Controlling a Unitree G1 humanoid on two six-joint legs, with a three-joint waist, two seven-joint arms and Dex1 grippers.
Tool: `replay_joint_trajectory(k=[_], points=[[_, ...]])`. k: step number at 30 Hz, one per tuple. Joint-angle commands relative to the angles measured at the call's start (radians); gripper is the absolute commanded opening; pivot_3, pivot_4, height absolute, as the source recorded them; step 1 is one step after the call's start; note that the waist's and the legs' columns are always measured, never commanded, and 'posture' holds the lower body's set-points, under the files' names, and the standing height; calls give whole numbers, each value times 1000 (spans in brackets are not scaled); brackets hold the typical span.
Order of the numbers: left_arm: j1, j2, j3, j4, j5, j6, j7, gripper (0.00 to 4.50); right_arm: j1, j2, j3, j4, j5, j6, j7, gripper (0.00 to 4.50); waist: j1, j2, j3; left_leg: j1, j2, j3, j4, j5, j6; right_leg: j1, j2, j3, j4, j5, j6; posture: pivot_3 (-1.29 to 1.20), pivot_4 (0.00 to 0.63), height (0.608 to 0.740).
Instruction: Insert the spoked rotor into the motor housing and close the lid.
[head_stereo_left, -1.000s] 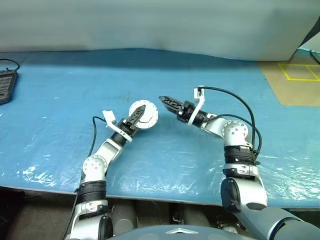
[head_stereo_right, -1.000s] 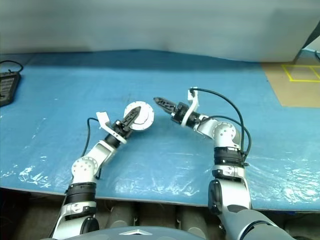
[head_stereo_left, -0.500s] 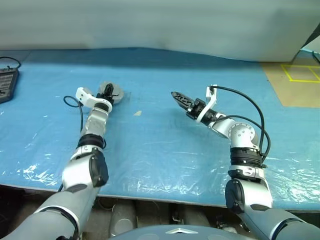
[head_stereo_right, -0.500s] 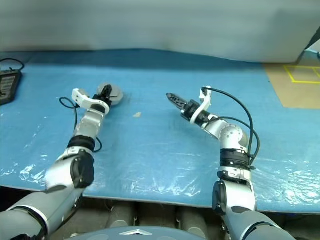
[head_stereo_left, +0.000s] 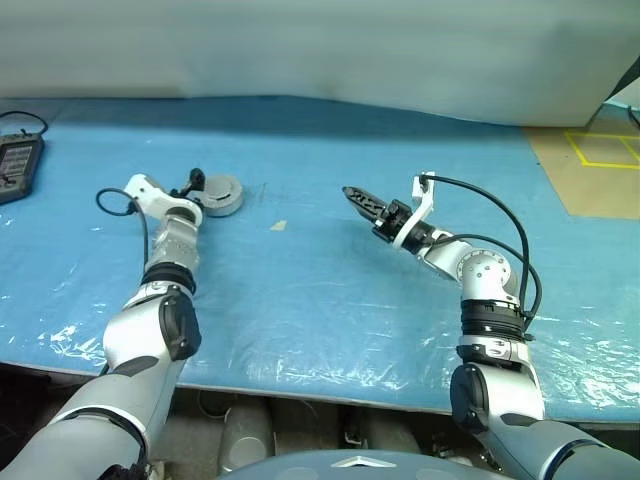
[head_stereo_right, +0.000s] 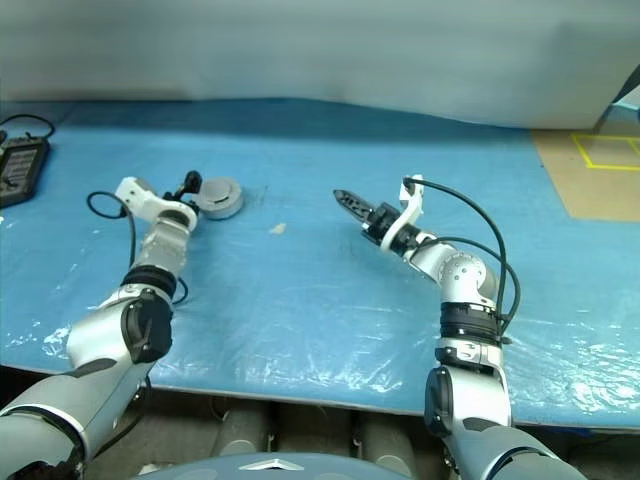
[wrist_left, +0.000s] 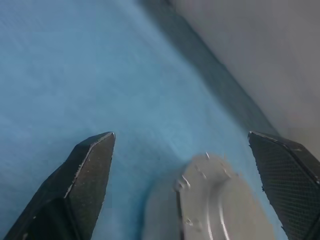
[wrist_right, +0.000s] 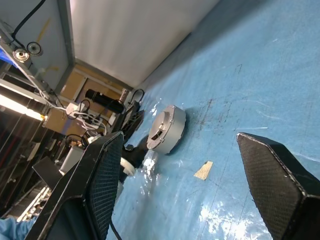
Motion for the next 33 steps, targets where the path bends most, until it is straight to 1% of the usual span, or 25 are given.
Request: replay_joint_trajectory(k=[1,3,5,8,10,13,14,16,17,19,23,27,29,33], points=[[65,5,-36,-117,61,-70,-8,4473,-22,2,28,-10,-26,-50,13,3807,0,0,0,0,0,0,0,0,0,0,0,0,0,0,0,0,150,740],[125,-1,-58,-208,94,-123,-14,4473,-4,14,61,-24,-84,-162,43,3807,-1,0,0,0,1,0,0,0,0,0,0,0,0,0,0,0,150,740],[186,-13,-92,-323,128,-181,-41,4473,15,27,96,-23,-168,-339,77,3807,-2,0,0,0,4,0,0,0,0,0,0,-1,0,0,0,0,150,740],[282,-33,-184,-508,174,-231,-145,4473,41,16,154,13,-291,-547,123,3807,1,0,0,-1,5,0,0,0,0,0,0,-2,0,0,0,0,150,740],[350,-39,-258,-649,166,-206,-253,4473,62,-7,183,36,-349,-636,157,3807,7,0,0,-1,4,0,0,0,0,0,-2,-2,0,0,0,0,150,740],[443,-22,-371,-839,120,-86,-423,4473,81,-66,175,77,-351,-692,258,3807,13,0,0,-1,3,2,0,0,0,0,-5,-2,0,-2,-3,0,150,740],[466,-10,-403,-879,119,-54,-465,4473,80,-82,168,93,-351,-711,279,3807,11,0,0,-1,2,2,0,0,1,0,-5,-2,0,-3,-4,0,150,740],[513,21,-473,-937,140,-19,-558,4473,75,-128,176,153,-419,-835,294,3807,9,0,0,1,3,3,0,0,1,0,-5,-1,0,-3,-5,0,150,740],[529,34,-497,-955,150,-6,-587,4473,70,-147,181,185,-452,-890,293,3807,7,0,0,1,3,4,0,0,2,0,-5,-1,1,-3,-5,0,150,740],[561,70,-549,-996,143,45,-675,4473,71,-203,194,232,-493,-963,339,3807,-1,0,0,3,4,6,0,0,2,0,-4,-1,1,-4,-6,0,150,740],[567,110,-581,-995,164,34,-757,4473,104,-287,200,228,-475,-958,475,3807,-14,1,1,4,4,6,0,1,2,0,-4,0,2,-4,-7,0,150,740],[560,134,-590,-956,183,26,-813,4500,155,-365,232,195,-492,-949,581,4486,-14,1,1,4,5,7,0,1,3,0,-3,0,1,-4,-8,0,150,740],[550,134,-592,-916,203,-3,-831,4500,164,-373,222,179,-489,-983,582,4486,-15,1,1,4,5,7,0,1,4,0,-3,0,1,-4,-8,0,150,740],[519,114,-591,-848,225,-39,-845,4500,185,-390,246,136,-517,-1000,597,4486,-13,2,1,4,5,7,1,-1,7,0,-3,0,2,-4,-8,0,150,740]])
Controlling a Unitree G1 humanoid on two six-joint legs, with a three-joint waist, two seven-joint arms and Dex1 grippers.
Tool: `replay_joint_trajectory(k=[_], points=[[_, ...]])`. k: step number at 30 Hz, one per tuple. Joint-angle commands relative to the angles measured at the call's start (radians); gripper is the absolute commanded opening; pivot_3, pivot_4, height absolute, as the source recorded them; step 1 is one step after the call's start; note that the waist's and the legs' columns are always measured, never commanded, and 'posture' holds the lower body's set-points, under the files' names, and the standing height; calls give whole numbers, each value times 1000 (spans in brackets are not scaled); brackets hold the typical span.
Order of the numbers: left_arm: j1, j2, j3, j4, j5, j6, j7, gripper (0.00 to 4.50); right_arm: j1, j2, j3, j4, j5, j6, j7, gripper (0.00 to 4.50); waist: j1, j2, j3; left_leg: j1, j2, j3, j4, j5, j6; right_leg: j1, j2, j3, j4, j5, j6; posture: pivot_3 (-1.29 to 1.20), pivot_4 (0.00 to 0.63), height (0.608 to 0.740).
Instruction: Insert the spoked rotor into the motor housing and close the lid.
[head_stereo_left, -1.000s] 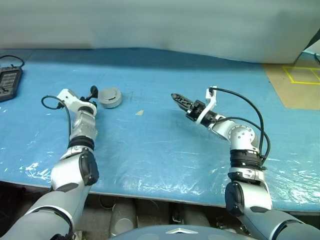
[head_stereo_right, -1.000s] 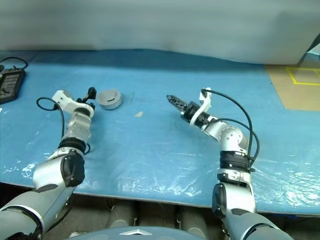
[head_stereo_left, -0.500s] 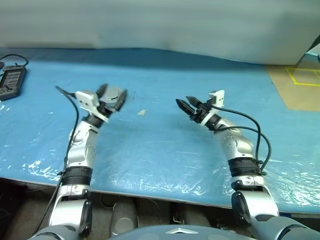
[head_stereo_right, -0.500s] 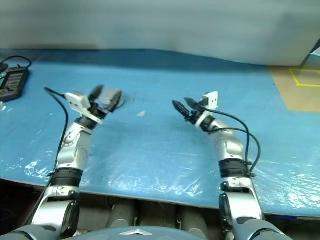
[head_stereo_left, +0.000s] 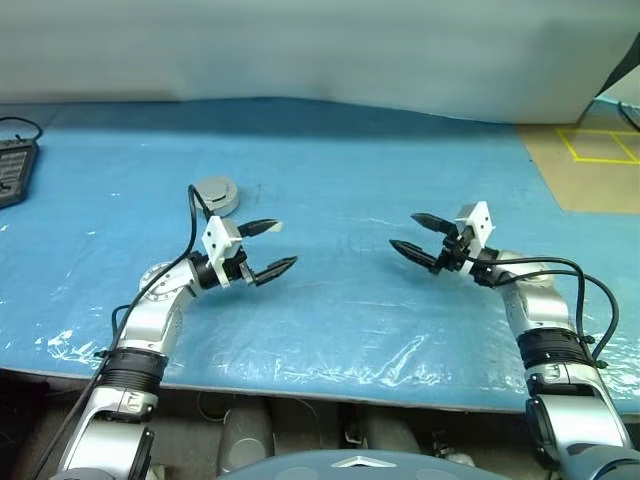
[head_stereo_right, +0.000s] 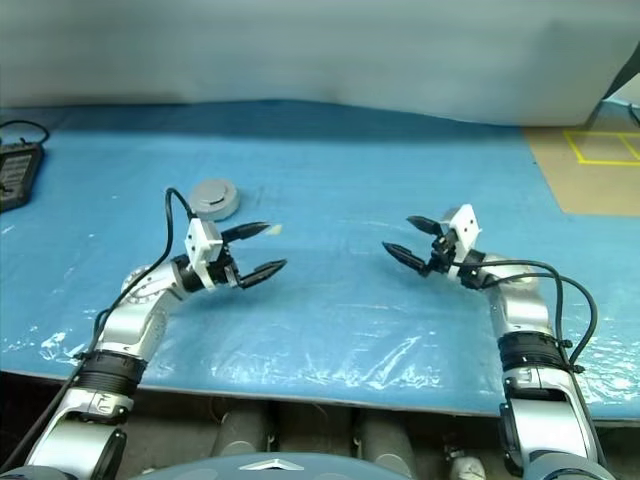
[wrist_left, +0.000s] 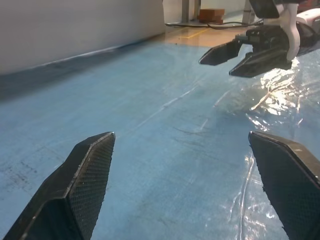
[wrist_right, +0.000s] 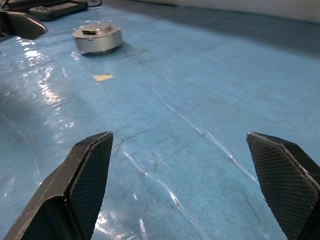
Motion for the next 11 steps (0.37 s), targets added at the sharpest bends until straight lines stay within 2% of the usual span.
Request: replay_joint_trajectory(k=[1,11], points=[[-32,-16,6,29,12,-44,-9,4500,7,-16,8,-78,-9,-34,10,4486,2,0,0,0,0,0,0,0,0,0,0,0,0,0,0,0,150,740],[-60,-48,18,66,31,-65,19,4500,29,1,20,-124,-2,-11,-6,4486,2,0,0,-1,0,0,0,0,1,0,0,0,-1,0,0,0,150,740]])
